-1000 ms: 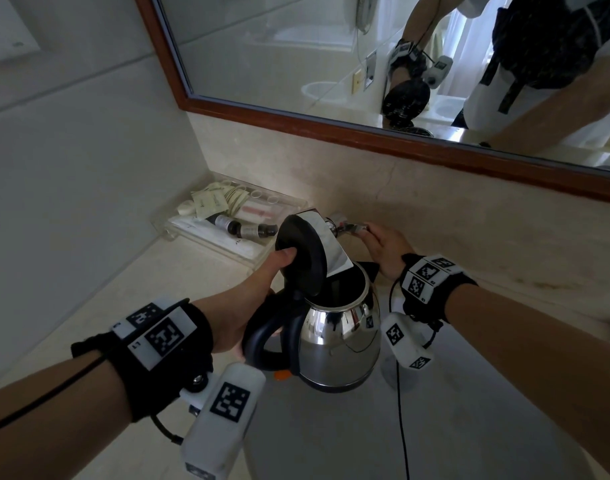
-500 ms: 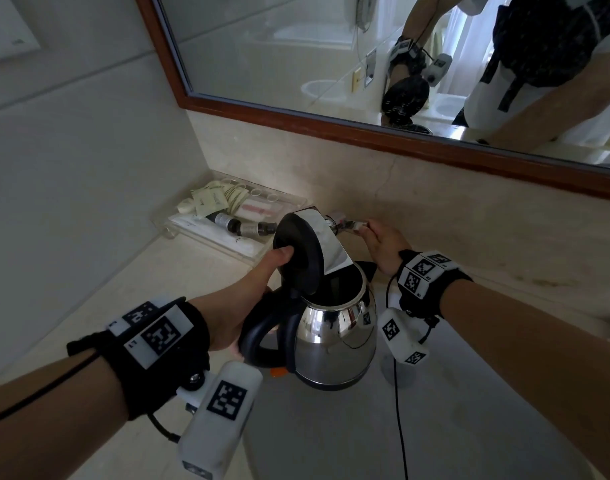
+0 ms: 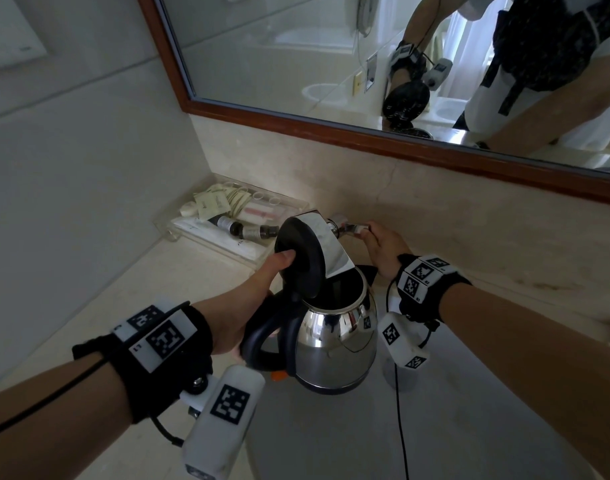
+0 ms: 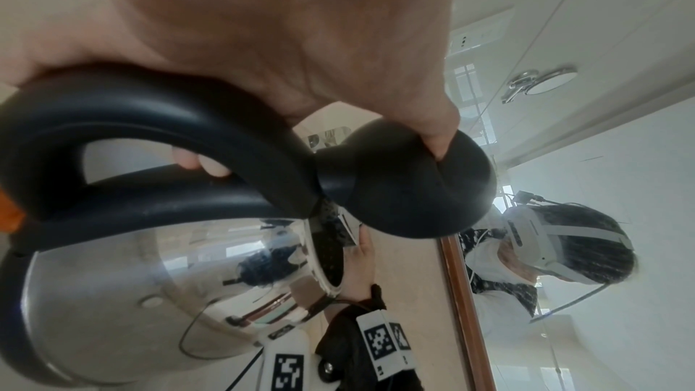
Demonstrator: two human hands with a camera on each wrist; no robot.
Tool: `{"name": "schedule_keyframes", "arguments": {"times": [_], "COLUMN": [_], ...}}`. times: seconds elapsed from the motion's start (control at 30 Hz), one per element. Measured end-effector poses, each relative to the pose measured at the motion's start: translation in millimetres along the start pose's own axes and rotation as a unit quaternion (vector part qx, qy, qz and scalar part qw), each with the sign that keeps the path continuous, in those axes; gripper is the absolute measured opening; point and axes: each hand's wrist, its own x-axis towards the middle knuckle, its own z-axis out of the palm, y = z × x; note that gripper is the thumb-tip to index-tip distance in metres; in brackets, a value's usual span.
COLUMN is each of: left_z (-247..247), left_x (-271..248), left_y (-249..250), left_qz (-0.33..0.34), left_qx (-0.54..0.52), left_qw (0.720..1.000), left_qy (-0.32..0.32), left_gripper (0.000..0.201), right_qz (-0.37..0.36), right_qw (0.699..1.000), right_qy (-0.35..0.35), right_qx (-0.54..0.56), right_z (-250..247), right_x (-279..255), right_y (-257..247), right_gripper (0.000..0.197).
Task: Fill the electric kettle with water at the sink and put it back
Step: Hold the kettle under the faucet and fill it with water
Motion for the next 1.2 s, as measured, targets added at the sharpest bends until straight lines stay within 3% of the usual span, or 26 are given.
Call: {"name": "schedule_keyframes", "arguments": {"times": [0.33,1.2], "left_z": [3.8,8.7], "left_x": [-3.2,-12.9], "left_y": [0.8,4.8], "left_qz": [0.007,0.011], "left_qx": [-0.021,-0.031], "left_qw": [1.0,0.999], "left_qy": [0.005,0.018], "left_gripper": [0.067,0.065], "right_qz": [-0.003,-0.023], "right_qw": [1.0,0.999], "right_qy": [0.001,-0.007], "right_qx": [0.007,0.026], "right_z": [0.6,1.6], "right_x": [1.2,6.2], "right_y": [1.4,7.6], "right_gripper": [0.033,0.029]}}
